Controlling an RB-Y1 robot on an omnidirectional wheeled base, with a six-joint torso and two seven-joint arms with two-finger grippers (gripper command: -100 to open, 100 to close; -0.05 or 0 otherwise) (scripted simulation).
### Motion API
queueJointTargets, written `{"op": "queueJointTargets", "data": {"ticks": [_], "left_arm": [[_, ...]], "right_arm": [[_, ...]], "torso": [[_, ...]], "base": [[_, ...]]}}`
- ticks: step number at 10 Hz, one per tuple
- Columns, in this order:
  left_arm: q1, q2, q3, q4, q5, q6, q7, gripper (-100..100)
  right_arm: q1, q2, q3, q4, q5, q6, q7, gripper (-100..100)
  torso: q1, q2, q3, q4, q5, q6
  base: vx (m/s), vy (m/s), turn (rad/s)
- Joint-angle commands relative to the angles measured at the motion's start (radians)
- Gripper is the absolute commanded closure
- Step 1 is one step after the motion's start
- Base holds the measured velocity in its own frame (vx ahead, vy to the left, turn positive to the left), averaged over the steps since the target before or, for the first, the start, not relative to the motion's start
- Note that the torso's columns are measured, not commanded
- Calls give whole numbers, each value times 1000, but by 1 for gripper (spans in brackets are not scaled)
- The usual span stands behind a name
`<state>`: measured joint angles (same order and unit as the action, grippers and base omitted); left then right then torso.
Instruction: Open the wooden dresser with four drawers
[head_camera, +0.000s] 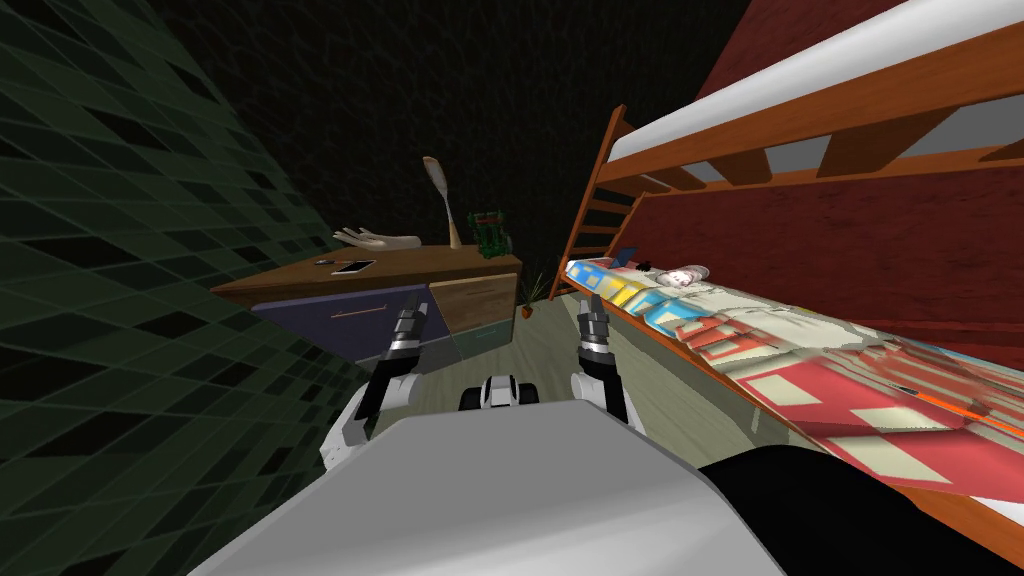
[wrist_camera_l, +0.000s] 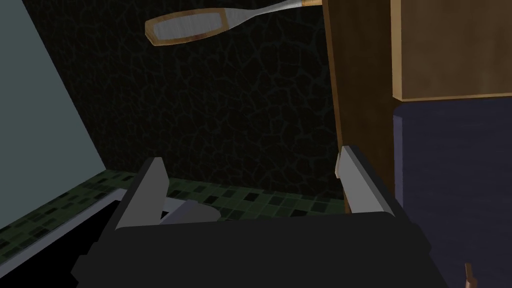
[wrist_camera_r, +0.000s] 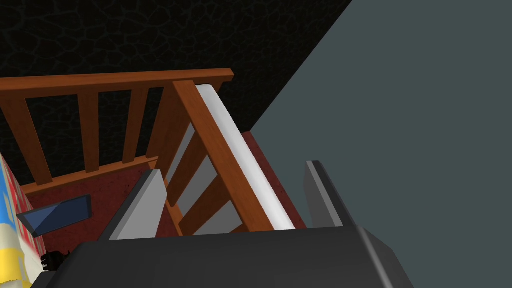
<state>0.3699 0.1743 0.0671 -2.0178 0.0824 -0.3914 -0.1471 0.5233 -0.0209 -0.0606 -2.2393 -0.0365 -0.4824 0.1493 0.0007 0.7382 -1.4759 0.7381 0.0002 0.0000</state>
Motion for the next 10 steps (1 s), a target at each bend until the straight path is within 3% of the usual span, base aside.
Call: {"op": "queueJointTargets", "data": {"ticks": [1, 6, 10], "left_arm": [[-14, 7, 8, 46, -2, 5, -2, -100], [-47, 2, 28, 160, -6, 24, -7, -100], [-71, -34, 42, 239, -9, 36, -10, -100]], "right_arm": [[0, 0, 0, 0, 0, 0, 0, 0], [0, 0, 0, 0, 0, 0, 0, 0], [0, 0, 0, 0, 0, 0, 0, 0]], "torso": [[-1, -1, 0, 0, 0, 0], [0, 0, 0, 0, 0, 0], [-2, -1, -1, 0, 0, 0]], "base": [[81, -70, 17], [103, -99, 25], [85, -89, 23]]}}
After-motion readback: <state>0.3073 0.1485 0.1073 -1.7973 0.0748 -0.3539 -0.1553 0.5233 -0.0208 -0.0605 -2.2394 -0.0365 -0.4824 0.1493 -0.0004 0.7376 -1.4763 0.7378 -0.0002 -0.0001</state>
